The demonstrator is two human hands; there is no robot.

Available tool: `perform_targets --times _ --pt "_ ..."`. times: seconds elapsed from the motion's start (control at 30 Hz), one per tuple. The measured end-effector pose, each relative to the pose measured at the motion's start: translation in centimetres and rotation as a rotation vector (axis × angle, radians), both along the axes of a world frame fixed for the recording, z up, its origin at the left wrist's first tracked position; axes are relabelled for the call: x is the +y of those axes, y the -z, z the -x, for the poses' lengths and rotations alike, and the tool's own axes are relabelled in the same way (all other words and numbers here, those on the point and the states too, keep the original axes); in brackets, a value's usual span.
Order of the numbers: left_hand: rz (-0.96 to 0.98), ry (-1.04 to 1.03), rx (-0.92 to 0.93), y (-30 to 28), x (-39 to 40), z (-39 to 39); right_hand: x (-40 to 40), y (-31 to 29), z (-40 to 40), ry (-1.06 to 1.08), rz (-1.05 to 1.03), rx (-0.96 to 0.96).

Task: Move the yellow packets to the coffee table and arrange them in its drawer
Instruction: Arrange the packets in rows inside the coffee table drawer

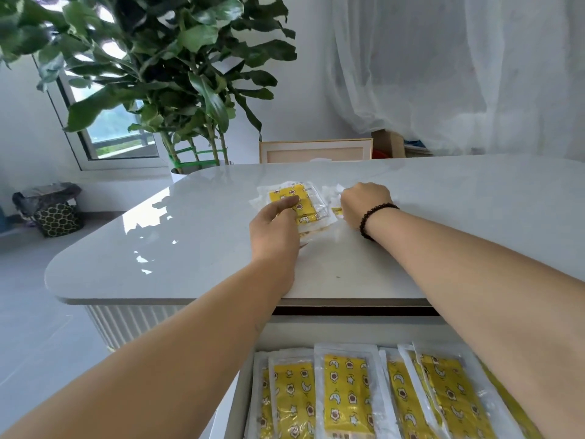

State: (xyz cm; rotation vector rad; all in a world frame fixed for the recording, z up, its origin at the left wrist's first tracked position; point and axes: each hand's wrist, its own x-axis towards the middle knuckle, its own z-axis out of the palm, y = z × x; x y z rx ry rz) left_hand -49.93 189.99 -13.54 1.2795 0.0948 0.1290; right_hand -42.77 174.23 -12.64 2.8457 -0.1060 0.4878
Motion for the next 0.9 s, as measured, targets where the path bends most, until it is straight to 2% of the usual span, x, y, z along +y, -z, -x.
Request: perform_targets --times 0.17,0.33,0.47,0.6,0.73,0.9 --pt "-0.079 -0.012 0.018 -0.4 -0.1 0.9 -1.4 0.2 3.4 -0.061 -0.003 -0.075" --pt "-0.156 0.066 0.168 -2.2 -0.4 2.9 -2.9 -1.9 8.2 -0.068 -0.283 -0.249" --pt "-0.361 0.135 0.172 -5.0 -0.7 5.8 -3.6 -4.9 11.8 -0.080 -0.494 -0.325" --pt "-0.401 0.192 0.233 -7.0 -0.8 9.2 -3.1 -8.1 16.0 -0.146 -0.584 -0.382" --pt "-0.239 0.232 0.273 -9.1 -0.5 13.5 -1.4 -10.2 21.1 -0.269 -0.512 -0.453" --pt "-0.063 0.366 0.279 -11.1 0.4 17.9 0.7 -9.7 28.1 -0.551 -0.100 -0.583"
